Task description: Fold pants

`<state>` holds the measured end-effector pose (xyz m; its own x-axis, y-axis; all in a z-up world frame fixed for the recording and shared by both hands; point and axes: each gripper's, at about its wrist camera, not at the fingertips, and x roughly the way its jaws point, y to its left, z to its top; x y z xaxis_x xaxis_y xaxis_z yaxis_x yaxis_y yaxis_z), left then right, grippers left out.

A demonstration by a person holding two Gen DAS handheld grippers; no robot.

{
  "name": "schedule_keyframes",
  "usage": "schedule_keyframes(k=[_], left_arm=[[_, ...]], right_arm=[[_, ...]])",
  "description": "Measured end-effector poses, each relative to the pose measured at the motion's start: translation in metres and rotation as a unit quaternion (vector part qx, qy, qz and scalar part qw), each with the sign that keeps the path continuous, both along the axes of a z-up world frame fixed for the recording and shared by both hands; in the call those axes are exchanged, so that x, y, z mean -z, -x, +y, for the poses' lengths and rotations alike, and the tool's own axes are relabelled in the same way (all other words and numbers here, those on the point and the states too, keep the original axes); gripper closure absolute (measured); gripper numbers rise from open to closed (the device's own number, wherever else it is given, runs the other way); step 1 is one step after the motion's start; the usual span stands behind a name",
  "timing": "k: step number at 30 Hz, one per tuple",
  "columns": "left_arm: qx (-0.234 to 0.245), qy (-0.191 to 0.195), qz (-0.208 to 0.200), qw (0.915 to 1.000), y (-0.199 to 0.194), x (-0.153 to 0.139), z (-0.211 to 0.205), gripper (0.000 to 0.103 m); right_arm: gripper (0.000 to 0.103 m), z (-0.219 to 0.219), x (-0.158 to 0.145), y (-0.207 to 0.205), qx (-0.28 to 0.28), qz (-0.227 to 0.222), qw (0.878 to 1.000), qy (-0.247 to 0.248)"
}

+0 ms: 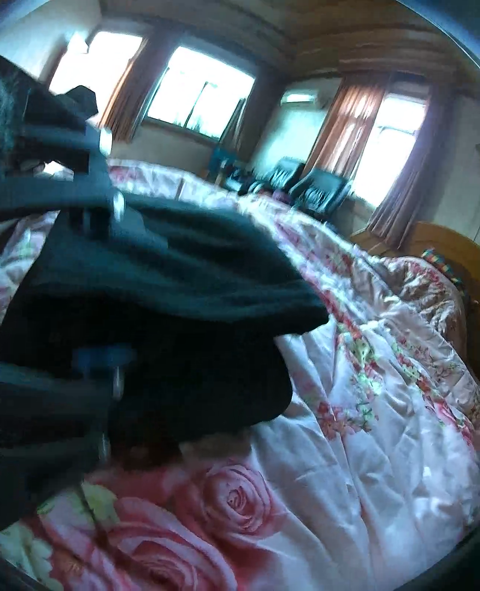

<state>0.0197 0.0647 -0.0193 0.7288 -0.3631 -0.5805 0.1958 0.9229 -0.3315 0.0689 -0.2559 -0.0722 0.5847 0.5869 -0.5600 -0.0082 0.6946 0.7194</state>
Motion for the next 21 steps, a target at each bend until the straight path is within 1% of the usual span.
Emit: schedule_keyframes(k=[1, 3, 4, 6, 8, 10, 12, 13, 14, 17, 20, 21], left_arm=[[0.0, -0.002, -0.005, 1.0, 0.001, -0.002, -0.001, 0.063], [-0.001, -0.008, -0.026, 0.9996, 0.006, -0.009, -0.002, 0.063], [-0.003, -0.012, -0.042, 0.9991, 0.01, -0.014, -0.002, 0.063], [-0.003, -0.016, -0.059, 0.9981, 0.014, -0.019, -0.003, 0.063], [0.01, -0.022, -0.055, 0.9982, 0.013, -0.017, -0.008, 0.063], [0.027, -0.039, -0.033, 0.9983, 0.008, -0.01, -0.017, 0.063], [0.039, -0.062, -0.011, 0.9973, 0.003, 0.0, -0.028, 0.063], [0.041, -0.078, -0.004, 0.9961, 0.001, 0.003, -0.033, 0.063], [0.043, -0.086, -0.006, 0.9954, 0.002, 0.004, -0.036, 0.063], [0.049, -0.095, -0.013, 0.9942, 0.007, 0.003, -0.041, 0.063], [0.045, -0.097, -0.011, 0.9942, 0.007, 0.004, -0.042, 0.063], [0.041, -0.094, -0.009, 0.9947, 0.006, 0.002, -0.041, 0.063]], right_arm=[[0.088, 0.002, -0.004, 0.002, -0.002, -0.007, 1.0, 0.002], [0.089, 0.001, -0.016, 0.01, 0.0, -0.023, 1.0, -0.015], [0.089, -0.003, -0.023, 0.017, 0.005, -0.032, 0.999, -0.026], [0.089, -0.01, -0.04, 0.031, 0.018, -0.055, 0.997, -0.043], [0.09, -0.014, -0.049, 0.042, 0.031, -0.065, 0.997, -0.034], [0.09, -0.019, -0.042, 0.046, 0.036, -0.05, 0.998, -0.029], [0.09, -0.024, -0.02, 0.046, 0.046, -0.019, 0.999, -0.019], [0.09, -0.026, -0.008, 0.046, 0.051, -0.005, 0.999, -0.017], [0.089, -0.028, 0.006, 0.045, 0.056, 0.006, 0.998, -0.019], [0.089, -0.033, 0.018, 0.047, 0.062, -0.001, 0.998, -0.029], [0.089, -0.028, 0.008, 0.047, 0.051, -0.013, 0.999, 0.005], [0.089, -0.025, 0.004, 0.048, 0.052, -0.02, 0.998, 0.009]])
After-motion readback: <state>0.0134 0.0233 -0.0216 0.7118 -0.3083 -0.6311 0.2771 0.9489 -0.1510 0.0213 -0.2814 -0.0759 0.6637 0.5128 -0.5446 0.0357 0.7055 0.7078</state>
